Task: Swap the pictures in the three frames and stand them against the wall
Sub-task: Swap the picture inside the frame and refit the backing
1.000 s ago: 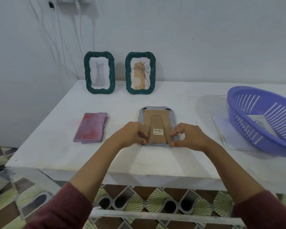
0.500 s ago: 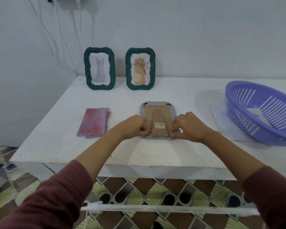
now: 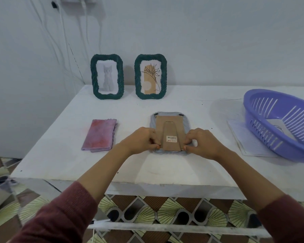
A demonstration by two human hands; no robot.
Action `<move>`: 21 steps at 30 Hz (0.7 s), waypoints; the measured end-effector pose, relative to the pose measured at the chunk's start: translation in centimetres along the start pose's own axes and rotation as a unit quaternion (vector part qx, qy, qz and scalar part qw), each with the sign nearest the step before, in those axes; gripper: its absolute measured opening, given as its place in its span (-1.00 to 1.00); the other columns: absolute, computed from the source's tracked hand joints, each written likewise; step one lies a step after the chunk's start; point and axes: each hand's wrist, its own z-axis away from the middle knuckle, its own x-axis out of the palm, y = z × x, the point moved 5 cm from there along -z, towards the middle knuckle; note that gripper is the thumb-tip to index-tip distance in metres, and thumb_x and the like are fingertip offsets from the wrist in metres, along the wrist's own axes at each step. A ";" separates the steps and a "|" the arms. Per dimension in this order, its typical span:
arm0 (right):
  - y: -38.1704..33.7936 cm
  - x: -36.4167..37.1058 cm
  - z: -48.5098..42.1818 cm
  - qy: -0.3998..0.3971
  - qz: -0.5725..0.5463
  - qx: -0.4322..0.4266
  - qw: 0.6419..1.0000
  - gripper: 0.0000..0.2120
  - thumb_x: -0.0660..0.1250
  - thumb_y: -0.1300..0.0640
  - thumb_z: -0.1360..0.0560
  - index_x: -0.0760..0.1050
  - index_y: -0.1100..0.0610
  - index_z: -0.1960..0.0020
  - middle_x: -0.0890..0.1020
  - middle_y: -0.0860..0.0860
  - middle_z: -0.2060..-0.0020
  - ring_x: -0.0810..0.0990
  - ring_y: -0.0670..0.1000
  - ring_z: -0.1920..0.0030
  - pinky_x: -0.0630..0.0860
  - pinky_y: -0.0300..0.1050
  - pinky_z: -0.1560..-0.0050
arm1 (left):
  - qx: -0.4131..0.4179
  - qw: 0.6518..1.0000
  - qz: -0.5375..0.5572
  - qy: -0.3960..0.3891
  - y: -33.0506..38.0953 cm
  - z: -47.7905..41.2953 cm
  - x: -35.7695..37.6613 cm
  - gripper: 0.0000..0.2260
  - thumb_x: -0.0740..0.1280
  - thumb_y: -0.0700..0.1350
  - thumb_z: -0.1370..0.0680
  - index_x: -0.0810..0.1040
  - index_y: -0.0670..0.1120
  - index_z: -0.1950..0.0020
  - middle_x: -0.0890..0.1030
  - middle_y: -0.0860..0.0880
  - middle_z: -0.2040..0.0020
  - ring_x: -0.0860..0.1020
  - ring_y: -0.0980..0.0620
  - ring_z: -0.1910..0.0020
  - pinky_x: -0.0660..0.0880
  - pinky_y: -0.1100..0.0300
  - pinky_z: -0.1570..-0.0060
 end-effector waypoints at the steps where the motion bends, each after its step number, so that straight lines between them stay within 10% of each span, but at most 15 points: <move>1: 0.2 0.1 0.0 -0.005 -0.020 0.011 1.000 -0.90 0.43 0.17 -0.36 0.59 0.19 0.17 0.63 0.03 0.12 0.53 0.02 0.03 0.45 -0.06 -0.05 | -0.011 1.000 0.009 0.001 -0.1 -0.1 0.0 -0.89 0.41 -0.25 -0.41 0.68 -0.23 0.10 0.56 -0.05 0.17 0.54 0.03 0.19 0.51 0.07 0.00; 8: 1.4 -0.7 -2.0 0.031 -0.156 0.078 0.984 -0.92 0.36 0.24 -0.42 0.58 0.12 0.10 0.56 -0.01 0.12 0.48 -0.10 0.18 0.37 -0.37 0.19 | -0.107 0.981 0.124 0.101 -1.5 -1.6 -1.7 -0.87 0.34 -0.24 -0.48 0.67 -0.16 0.06 0.62 0.06 0.17 0.50 0.27 0.34 0.39 0.56 0.31; 11: 2.8 -2.2 -4.8 0.112 -0.160 0.120 0.973 -0.86 0.35 0.19 -0.45 0.58 0.12 0.00 0.57 0.05 0.05 0.46 -0.08 0.18 0.31 -0.36 0.23 | -0.149 0.956 0.132 0.216 -2.7 -3.4 -3.4 -0.85 0.31 -0.20 -0.51 0.64 -0.14 -0.02 0.62 -0.02 0.04 0.51 0.18 0.23 0.37 0.52 0.24; 17: 3.5 -0.4 -9.5 0.056 -0.103 0.138 0.984 -0.70 0.24 0.27 -0.48 0.54 0.21 -0.20 0.57 0.17 -0.19 0.51 0.14 -0.20 0.40 -0.10 -0.17 | -0.177 0.964 0.084 0.177 -3.4 -8.0 -1.7 -0.73 0.26 -0.22 -0.55 0.54 -0.18 -0.23 0.52 -0.16 -0.27 0.45 -0.08 -0.28 0.32 0.19 -0.27; 21: 4.2 0.4 -10.3 0.047 -0.087 0.133 0.986 -0.70 0.26 0.27 -0.47 0.54 0.23 -0.19 0.57 0.18 -0.18 0.51 0.13 -0.21 0.40 -0.09 -0.21 | -0.162 0.967 0.063 0.188 -3.4 -8.6 -1.3 -0.78 0.24 -0.27 -0.54 0.61 -0.22 -0.13 0.61 -0.19 -0.10 0.51 -0.04 -0.01 0.36 0.25 0.04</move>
